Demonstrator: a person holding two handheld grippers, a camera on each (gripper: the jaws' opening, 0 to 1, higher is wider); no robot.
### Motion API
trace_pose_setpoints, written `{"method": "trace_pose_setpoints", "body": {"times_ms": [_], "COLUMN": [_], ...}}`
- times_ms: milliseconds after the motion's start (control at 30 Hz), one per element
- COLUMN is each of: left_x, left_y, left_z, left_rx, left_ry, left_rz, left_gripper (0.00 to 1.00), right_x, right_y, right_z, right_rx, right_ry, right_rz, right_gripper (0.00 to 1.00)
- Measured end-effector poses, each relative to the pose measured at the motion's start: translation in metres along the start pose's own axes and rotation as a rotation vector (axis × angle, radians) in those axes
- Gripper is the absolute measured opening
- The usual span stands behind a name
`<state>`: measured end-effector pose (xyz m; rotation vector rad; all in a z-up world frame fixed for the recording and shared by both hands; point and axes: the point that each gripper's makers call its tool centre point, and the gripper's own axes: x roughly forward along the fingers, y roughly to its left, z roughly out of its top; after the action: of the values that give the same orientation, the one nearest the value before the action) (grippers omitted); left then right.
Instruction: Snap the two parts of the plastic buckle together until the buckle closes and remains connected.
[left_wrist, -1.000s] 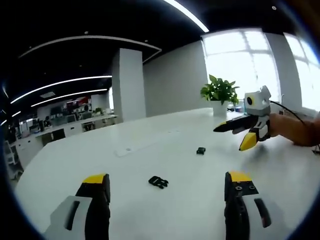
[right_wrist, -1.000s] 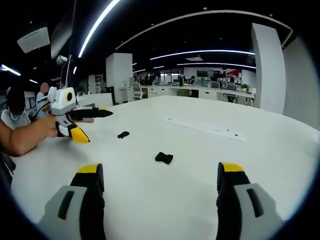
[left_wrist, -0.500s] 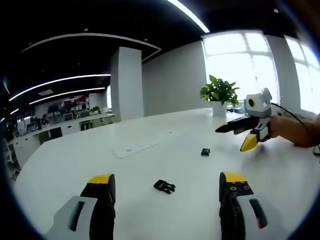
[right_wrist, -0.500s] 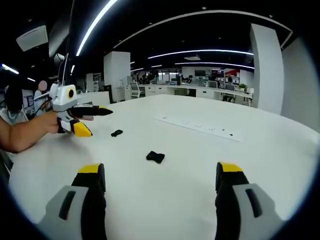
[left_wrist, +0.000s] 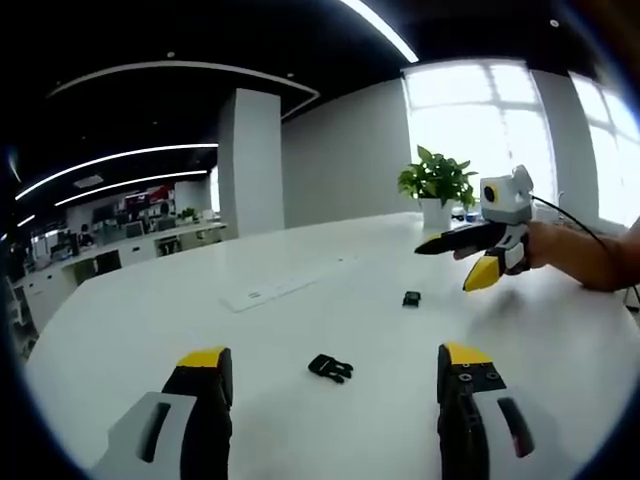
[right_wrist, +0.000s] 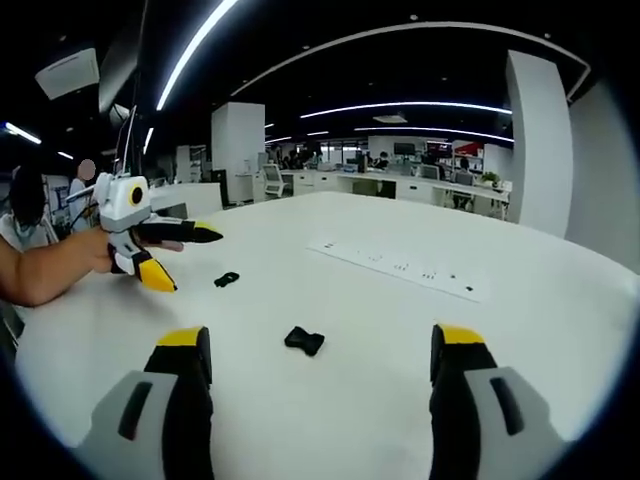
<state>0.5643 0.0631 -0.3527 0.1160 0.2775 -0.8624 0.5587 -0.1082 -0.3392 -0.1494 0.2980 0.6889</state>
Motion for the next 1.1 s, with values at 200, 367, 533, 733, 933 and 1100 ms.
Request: {"method": "trace_pose_setpoints", "body": {"times_ms": [200, 367, 533, 733, 933, 1100], "left_x": [0.006, 0.015, 0.022, 0.029, 0.031, 0.036], "left_y": [0.001, 0.002, 0.005, 0.016, 0.024, 0.031], "left_z": [0.003, 0.006, 0.01, 0.014, 0.027, 0.037], "left_rx": [0.012, 0.012, 0.011, 0.021, 0.012, -0.005], "left_ry": [0.007, 0.014, 0.008, 0.01, -0.011, -0.033], "left_rz": [-0.014, -0.027, -0.032, 0.004, -0.001, -0.001], "left_gripper": [0.85, 0.86, 0.85, 0.89, 0.86, 0.85], "right_x": [0.003, 0.004, 0.007, 0.016, 0.022, 0.025], "right_y": [-0.004, -0.009, -0.014, -0.017, -0.016, -0.019], "right_z": [0.002, 0.004, 0.004, 0.003, 0.009, 0.015], "right_rx": [-0.006, -0.003, -0.004, -0.009, -0.016, -0.023], "right_ry": [0.001, -0.005, -0.002, 0.01, 0.004, -0.002], "right_rz": [0.007, 0.005, 0.007, 0.018, 0.03, 0.028], "right_gripper": [0.9, 0.9, 0.9, 0.9, 0.9, 0.89]}}
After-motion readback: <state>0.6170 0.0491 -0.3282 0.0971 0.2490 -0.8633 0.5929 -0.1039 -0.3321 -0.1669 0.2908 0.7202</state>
